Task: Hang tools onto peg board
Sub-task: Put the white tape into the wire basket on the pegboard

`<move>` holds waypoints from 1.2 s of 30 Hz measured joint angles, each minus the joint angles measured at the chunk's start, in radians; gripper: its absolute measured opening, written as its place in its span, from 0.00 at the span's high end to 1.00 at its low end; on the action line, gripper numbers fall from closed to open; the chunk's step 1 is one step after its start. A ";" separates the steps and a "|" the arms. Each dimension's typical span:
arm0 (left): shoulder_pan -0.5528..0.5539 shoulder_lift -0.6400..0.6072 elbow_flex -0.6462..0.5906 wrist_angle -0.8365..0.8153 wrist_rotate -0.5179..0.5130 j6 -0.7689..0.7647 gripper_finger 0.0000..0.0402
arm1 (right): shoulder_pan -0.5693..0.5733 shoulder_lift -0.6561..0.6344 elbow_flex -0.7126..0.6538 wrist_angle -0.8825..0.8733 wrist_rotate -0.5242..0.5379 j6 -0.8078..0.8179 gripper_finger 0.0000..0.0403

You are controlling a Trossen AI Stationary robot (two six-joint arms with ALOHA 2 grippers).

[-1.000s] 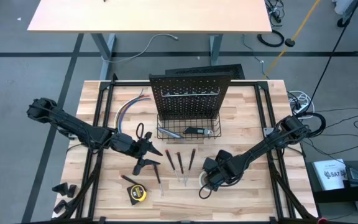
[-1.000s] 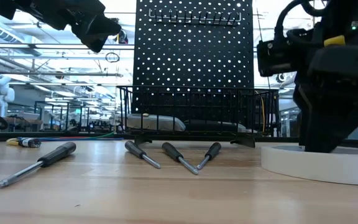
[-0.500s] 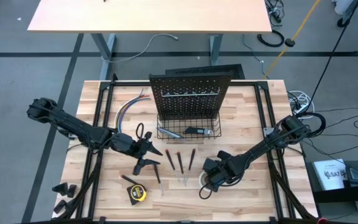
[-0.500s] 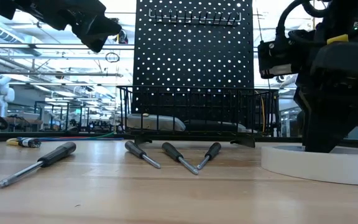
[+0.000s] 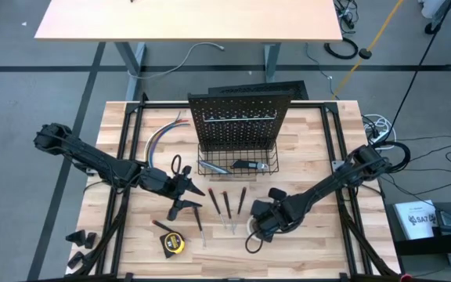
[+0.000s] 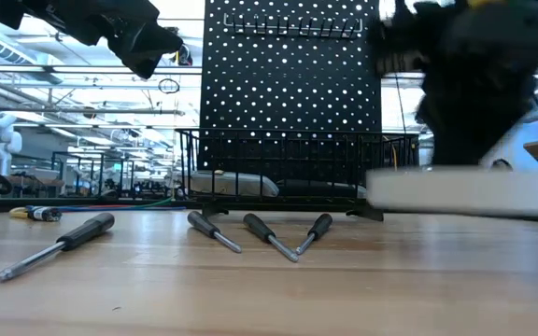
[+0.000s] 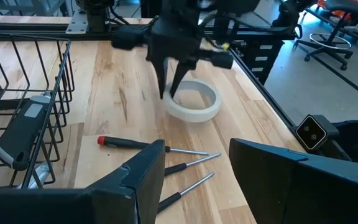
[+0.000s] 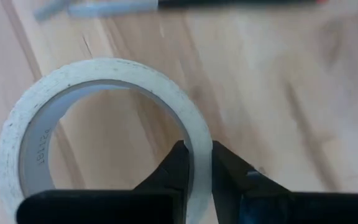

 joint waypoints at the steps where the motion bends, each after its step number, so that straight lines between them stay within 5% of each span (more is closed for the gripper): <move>1: 0.000 0.000 0.000 0.000 0.000 0.000 0.53 | -0.002 0.000 0.024 -0.017 0.028 -0.015 0.92; 6: 0.000 0.000 0.000 0.000 0.000 0.000 0.53 | -0.009 0.000 0.129 -0.063 0.205 -0.102 0.92; 15: 0.000 0.000 0.000 0.000 0.000 -0.002 0.53 | -0.031 -0.002 0.217 -0.071 0.743 -0.224 0.92; 19: 0.000 0.000 0.000 0.000 0.000 -0.007 0.53 | -0.071 -0.002 0.217 -0.083 0.900 -0.238 0.92; 27: 0.000 0.000 0.000 0.000 0.000 -0.007 0.53 | -0.208 -0.002 0.218 -0.233 0.941 -0.157 0.92; 36: 0.000 0.000 0.000 -0.031 0.000 -0.007 0.53 | -0.298 -0.002 0.211 -0.608 0.875 0.158 0.92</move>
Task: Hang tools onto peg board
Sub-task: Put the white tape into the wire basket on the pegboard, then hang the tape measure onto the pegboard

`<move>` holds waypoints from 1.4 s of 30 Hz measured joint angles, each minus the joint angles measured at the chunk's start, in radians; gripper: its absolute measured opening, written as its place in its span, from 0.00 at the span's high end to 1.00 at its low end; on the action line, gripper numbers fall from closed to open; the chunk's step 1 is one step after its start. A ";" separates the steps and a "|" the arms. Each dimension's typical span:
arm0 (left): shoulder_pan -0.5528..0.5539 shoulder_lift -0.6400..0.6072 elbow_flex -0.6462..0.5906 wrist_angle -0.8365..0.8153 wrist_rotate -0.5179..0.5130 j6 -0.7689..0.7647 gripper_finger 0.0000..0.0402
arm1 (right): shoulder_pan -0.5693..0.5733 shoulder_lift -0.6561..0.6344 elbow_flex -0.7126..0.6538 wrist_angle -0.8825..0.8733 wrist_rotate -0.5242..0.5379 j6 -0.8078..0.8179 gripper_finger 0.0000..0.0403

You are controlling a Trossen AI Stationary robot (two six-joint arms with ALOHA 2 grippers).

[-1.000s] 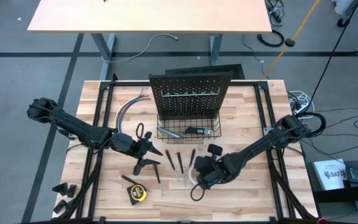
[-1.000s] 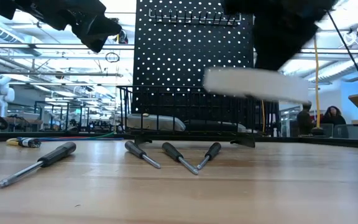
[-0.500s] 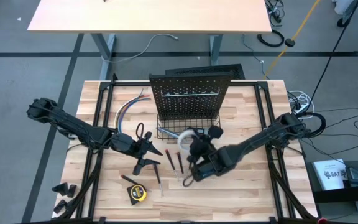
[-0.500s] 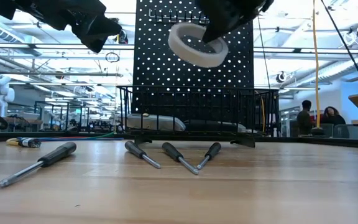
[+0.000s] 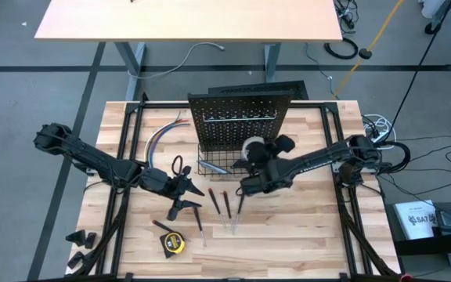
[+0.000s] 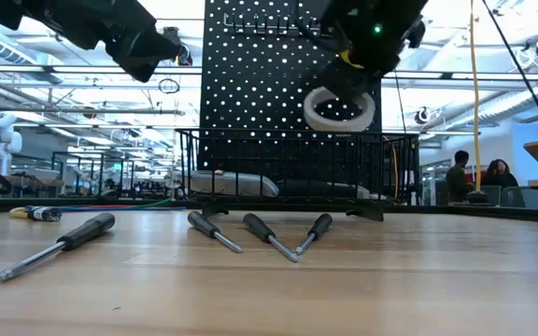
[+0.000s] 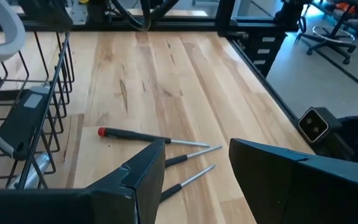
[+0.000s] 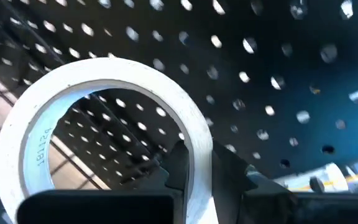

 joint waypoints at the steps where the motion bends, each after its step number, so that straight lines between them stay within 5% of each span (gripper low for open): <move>1: 0.000 0.000 0.000 -0.003 0.000 0.000 0.53 | 0.001 0.000 -0.002 -0.024 -0.002 0.018 0.92; 8: 0.000 0.000 0.000 -0.015 0.000 -0.001 0.53 | 0.002 0.000 -0.002 -0.047 -0.096 0.022 0.91; 13: 0.000 0.000 0.000 -0.015 0.000 -0.002 0.53 | -0.005 0.000 -0.002 -0.051 -0.184 -0.022 0.79; 23: 0.000 0.000 0.000 -0.014 0.000 -0.027 0.53 | -0.004 0.000 -0.002 -0.055 -0.205 -0.032 0.67; 34: 0.000 0.000 0.000 -0.014 0.000 -0.027 0.53 | 0.010 0.000 -0.002 -0.056 -0.206 -0.033 0.66; 42: 0.000 0.000 0.000 -0.011 0.000 -0.027 0.53 | 0.085 -0.006 -0.001 -0.058 -0.111 -0.038 0.66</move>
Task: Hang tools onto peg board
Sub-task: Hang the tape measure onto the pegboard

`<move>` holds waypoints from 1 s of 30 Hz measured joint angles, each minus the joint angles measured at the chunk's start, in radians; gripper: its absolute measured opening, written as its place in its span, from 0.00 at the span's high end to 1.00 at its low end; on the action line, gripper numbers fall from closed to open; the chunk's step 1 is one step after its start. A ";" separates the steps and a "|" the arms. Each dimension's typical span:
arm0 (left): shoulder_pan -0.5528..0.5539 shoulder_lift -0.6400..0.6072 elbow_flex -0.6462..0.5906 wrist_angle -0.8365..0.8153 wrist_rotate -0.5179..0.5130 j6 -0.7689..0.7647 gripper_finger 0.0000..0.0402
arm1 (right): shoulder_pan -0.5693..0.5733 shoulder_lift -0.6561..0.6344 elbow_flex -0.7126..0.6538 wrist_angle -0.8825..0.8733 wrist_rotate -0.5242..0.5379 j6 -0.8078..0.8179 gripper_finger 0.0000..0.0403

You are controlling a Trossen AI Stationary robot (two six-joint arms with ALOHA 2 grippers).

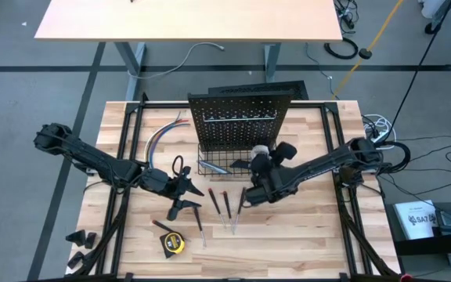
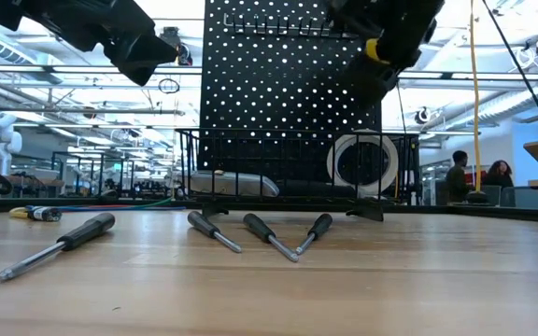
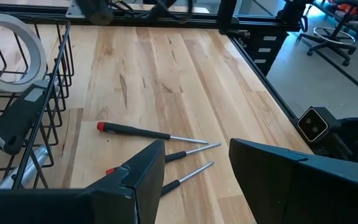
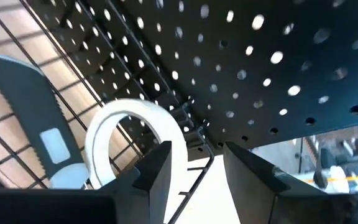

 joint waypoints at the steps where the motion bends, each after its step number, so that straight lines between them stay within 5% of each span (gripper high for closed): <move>1: 0.000 0.000 0.000 0.000 0.000 0.000 0.53 | 0.013 -0.005 0.003 -0.001 0.016 -0.001 0.66; 11: -0.001 0.000 0.000 0.083 0.025 -0.003 0.53 | 0.150 -0.045 0.038 0.076 0.114 -0.056 0.65; 16: -0.034 0.000 0.000 0.179 0.147 -0.026 0.53 | 0.216 -0.045 0.038 0.211 0.056 -0.064 0.65; 21: -0.076 0.000 0.000 0.208 0.157 -0.065 0.53 | 0.290 -0.045 0.033 0.388 -0.010 -0.194 0.65; 25: -0.126 0.000 0.000 0.144 0.157 -0.228 0.53 | 0.337 -0.045 -0.007 0.567 -0.109 -0.349 0.65; 30: -0.231 0.009 0.083 -0.171 0.110 -0.451 0.53 | 0.348 -0.045 -0.094 0.864 -0.238 -0.528 0.65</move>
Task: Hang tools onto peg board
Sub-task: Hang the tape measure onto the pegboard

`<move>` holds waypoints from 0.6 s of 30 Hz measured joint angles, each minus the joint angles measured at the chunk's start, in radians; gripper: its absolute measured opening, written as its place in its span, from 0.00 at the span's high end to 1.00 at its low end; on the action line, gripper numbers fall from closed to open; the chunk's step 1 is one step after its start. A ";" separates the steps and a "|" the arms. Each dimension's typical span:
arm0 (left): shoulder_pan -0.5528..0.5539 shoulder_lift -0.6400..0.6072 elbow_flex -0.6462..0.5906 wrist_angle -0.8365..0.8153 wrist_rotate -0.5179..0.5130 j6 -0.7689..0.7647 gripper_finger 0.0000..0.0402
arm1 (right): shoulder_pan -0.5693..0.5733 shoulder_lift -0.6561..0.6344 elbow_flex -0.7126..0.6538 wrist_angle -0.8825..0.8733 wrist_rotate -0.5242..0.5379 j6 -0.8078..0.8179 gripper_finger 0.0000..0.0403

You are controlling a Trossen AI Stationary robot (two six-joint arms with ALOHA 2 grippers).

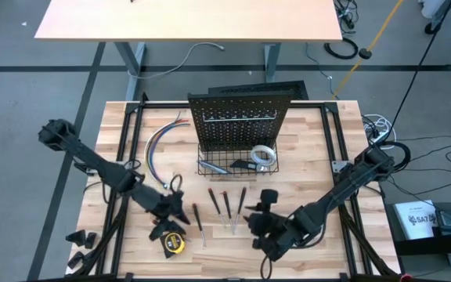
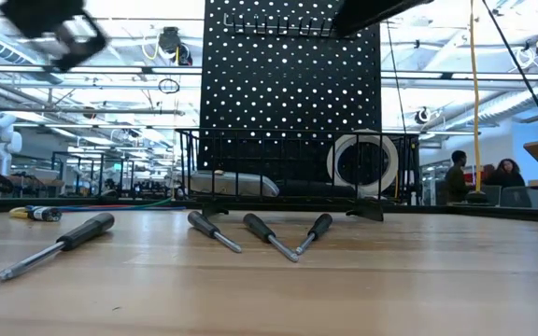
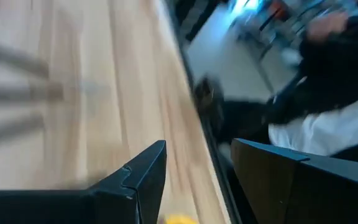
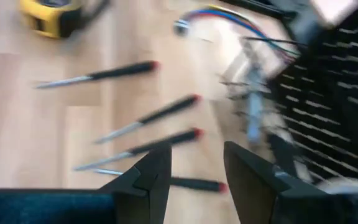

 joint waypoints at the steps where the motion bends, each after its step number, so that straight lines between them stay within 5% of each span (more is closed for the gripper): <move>1: -0.024 0.003 0.019 -0.057 -0.007 -0.042 0.53 | -0.006 0.000 -0.014 0.048 -0.029 -0.029 0.65; 11: -0.264 0.016 0.082 -0.267 -0.046 -0.285 0.53 | -0.062 0.005 -0.046 0.223 -0.134 -0.096 0.65; 18: -0.340 0.016 0.082 -0.474 -0.242 -0.394 0.53 | -0.103 0.075 -0.046 0.616 -0.570 -0.282 0.66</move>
